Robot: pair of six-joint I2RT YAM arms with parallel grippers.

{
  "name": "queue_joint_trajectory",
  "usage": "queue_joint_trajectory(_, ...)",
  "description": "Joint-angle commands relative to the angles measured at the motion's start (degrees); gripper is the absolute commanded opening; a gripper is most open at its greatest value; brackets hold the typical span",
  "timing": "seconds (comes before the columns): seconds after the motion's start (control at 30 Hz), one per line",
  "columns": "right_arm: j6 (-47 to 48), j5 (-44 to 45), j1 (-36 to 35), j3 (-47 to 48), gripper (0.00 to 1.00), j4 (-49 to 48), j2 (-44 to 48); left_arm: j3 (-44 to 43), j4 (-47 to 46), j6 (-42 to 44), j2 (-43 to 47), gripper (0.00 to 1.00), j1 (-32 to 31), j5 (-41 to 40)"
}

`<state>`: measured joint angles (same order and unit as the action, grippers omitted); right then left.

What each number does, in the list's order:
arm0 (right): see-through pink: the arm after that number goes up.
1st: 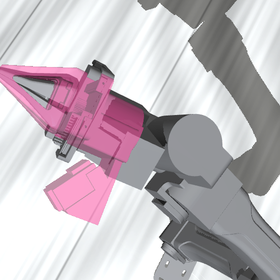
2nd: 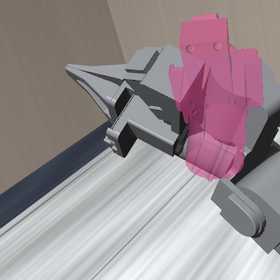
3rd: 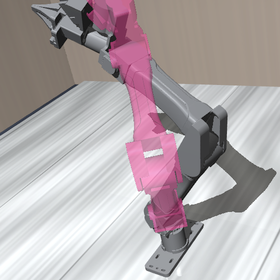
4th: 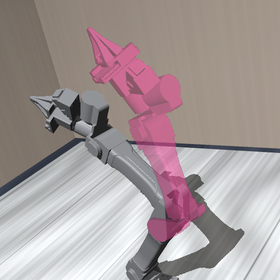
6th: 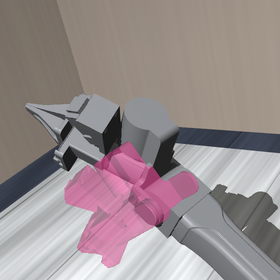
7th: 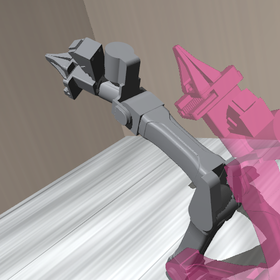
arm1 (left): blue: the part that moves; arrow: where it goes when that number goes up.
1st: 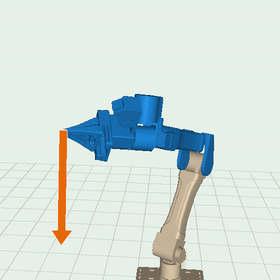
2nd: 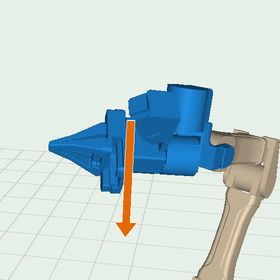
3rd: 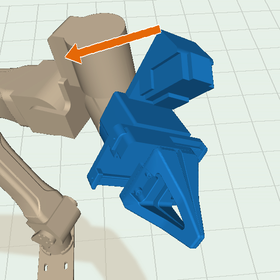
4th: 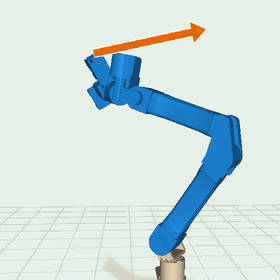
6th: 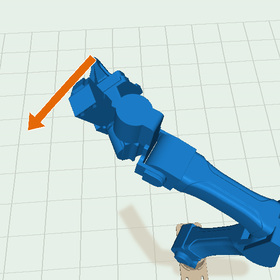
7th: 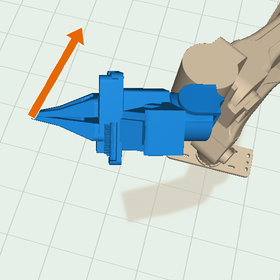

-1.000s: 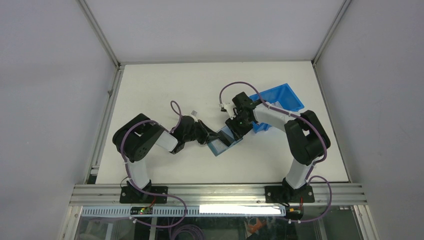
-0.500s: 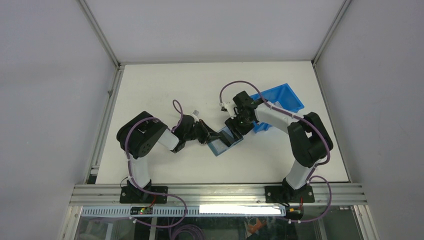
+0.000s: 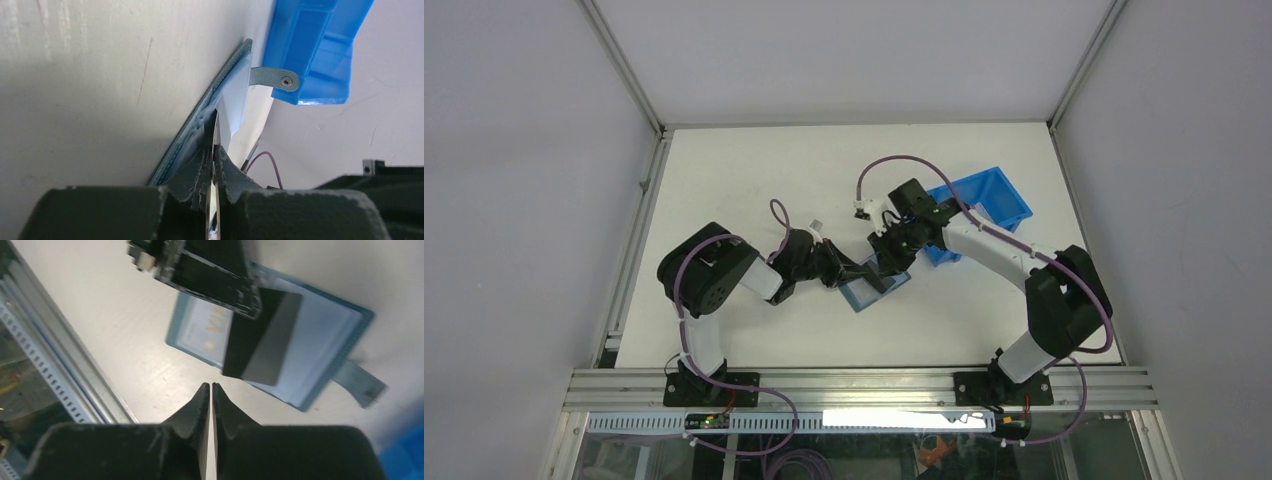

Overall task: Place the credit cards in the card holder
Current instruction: Insert the credit card into the card holder.

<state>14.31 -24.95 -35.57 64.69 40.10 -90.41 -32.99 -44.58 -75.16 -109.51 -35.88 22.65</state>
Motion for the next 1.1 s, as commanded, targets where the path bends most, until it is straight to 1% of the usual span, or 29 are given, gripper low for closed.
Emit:
queue_joint_trajectory(0.0, -9.57, -5.57, -4.07, -2.31, 0.06, -9.25, 0.87, 0.01, 3.09, 1.01, -1.45, 0.06, 0.19, 0.02)
queue_joint_trajectory(0.17, -17.77, 4.1, -8.15, -5.9, 0.06, -18.25, -0.99, 0.37, 1.13, -0.3, -2.57, 0.07, 0.19, 0.28)
queue_joint_trajectory(0.27, -19.06, 8.71, -9.25, -8.46, 0.06, -22.56, -0.73, 0.39, 0.25, -0.81, -3.45, 0.07, 0.19, 0.71)
queue_joint_trajectory(0.37, -19.65, 13.77, -10.15, -9.22, 0.06, -24.15, -1.81, 0.3, 0.02, -0.9, -3.89, 0.08, 0.19, 0.96)
queue_joint_trajectory(0.5, -20.41, 17.41, -10.42, -8.0, 0.05, -24.24, -3.81, -0.01, -0.07, -1.04, -4.11, 0.08, 0.19, 1.21)
queue_joint_trajectory(0.7, -20.12, 19.67, -12.17, -5.49, 0.05, -22.64, -6.43, 0.11, 0.06, -0.96, -3.95, 0.09, 0.19, 1.32)
queue_joint_trajectory(0.8, -19.36, 23.77, -12.82, -5.36, 0.05, -22.22, -6.77, 0.2, -0.07, -1.05, -3.95, 0.1, 0.22, 1.29)
queue_joint_trajectory(0.93, -18.5, 31.61, -12.86, -5.2, 0.07, -21.77, -6.91, 0.13, -0.16, -1.05, -4.12, 0.13, 0.19, 1.35)
queue_joint_trajectory(1.07, -17.87, 34.02, -12.95, -4.56, 0.09, -20.98, -7.78, -0.13, -0.16, -1.04, -4.3, 0.16, 0.19, 1.81)
